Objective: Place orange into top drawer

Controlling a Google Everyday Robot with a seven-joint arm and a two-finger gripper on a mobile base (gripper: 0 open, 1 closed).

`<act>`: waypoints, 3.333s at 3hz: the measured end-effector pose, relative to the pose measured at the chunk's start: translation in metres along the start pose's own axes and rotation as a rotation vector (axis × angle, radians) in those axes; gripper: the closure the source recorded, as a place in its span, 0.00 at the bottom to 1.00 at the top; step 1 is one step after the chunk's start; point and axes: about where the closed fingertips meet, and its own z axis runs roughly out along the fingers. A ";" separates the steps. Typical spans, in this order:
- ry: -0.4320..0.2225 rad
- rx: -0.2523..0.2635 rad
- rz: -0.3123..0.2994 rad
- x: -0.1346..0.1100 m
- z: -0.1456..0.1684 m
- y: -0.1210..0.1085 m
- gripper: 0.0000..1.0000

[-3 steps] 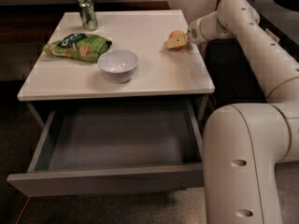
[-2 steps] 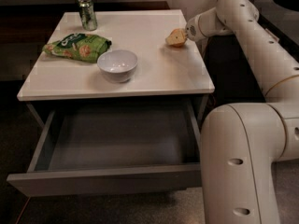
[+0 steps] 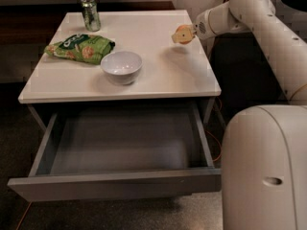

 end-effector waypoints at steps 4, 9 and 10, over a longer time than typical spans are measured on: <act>-0.069 -0.433 -0.097 0.039 -0.081 0.219 1.00; 0.007 -0.582 -0.312 0.084 -0.101 0.309 1.00; 0.026 -0.560 -0.393 0.107 -0.096 0.331 1.00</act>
Offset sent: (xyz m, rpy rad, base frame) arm -0.2075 0.0616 0.0239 0.1493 -0.0195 0.2483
